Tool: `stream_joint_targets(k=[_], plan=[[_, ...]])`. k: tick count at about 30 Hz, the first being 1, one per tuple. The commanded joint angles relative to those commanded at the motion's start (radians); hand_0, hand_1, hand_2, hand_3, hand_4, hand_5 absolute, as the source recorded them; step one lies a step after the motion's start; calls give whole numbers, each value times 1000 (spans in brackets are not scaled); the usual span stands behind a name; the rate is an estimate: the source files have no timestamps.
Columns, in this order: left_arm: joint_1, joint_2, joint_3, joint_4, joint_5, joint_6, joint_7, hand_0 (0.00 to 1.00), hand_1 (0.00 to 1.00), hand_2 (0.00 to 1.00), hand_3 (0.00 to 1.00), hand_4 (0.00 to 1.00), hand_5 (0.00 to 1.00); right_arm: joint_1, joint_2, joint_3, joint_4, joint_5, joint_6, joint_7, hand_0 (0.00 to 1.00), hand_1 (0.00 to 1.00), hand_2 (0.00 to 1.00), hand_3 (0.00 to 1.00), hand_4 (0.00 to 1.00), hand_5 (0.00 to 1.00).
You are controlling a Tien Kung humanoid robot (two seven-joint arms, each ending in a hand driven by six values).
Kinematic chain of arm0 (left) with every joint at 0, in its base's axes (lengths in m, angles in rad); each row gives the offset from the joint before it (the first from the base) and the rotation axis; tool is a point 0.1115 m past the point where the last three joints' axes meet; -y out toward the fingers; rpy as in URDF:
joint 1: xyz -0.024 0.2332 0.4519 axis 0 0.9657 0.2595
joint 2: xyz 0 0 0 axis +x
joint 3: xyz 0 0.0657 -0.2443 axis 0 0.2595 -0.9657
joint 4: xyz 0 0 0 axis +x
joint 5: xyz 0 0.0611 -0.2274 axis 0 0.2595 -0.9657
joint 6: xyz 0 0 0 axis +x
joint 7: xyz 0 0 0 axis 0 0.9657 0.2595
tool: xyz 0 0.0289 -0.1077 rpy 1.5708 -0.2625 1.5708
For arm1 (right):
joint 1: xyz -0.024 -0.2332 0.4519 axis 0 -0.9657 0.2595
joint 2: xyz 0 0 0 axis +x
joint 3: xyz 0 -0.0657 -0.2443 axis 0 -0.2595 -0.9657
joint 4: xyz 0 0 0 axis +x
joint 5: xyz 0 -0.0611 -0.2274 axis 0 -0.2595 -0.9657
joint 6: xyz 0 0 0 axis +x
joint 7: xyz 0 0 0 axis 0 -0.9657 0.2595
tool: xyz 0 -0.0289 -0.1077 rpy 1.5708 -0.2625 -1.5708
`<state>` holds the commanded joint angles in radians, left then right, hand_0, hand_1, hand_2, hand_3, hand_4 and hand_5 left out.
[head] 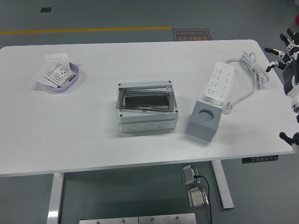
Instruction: Pick up the cylinder from the cube,place it in the box,flap close box
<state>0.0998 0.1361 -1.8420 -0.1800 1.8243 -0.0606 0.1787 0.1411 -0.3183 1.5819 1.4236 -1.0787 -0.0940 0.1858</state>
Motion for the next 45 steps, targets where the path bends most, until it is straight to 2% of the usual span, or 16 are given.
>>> stream_joint_targets(k=[4, 5, 10, 11, 40, 41, 45], plan=[[0, -1, -3, 0, 5, -1, 0, 609, 667, 606, 591, 639, 275, 0, -1, 1, 1, 0, -5, 1, 511, 663, 953, 987, 998, 998], [0, -1, -4, 0, 5, -1, 0, 609, 667, 606, 590, 639, 275, 0, -1, 1, 1, 0, -6, 1, 802, 685, 940, 982, 994, 998], [1, -1, -10, 0, 13, -1, -1, 609, 667, 606, 590, 639, 275, -1, -1, 0, 2, -2, -9, 1, 802, 685, 940, 982, 994, 998], [1, -1, -11, 0, 13, -1, -1, 609, 667, 606, 590, 638, 275, -1, -1, -1, 2, -2, -9, 1, 882, 686, 927, 979, 992, 998], [0, -1, -9, 0, 13, 0, 0, 609, 667, 604, 591, 638, 276, 1, -2, -7, 5, -6, -12, -1, 901, 683, 920, 973, 968, 998], [0, -1, -9, 0, 13, 0, 0, 609, 667, 604, 591, 638, 275, 1, -2, -7, 5, -6, -13, -1, 902, 676, 888, 973, 964, 994], [-1, 0, -9, 0, 14, -1, 0, 609, 667, 604, 591, 638, 275, 2, -2, -10, 5, -7, -13, 0, 902, 676, 888, 973, 964, 994]])
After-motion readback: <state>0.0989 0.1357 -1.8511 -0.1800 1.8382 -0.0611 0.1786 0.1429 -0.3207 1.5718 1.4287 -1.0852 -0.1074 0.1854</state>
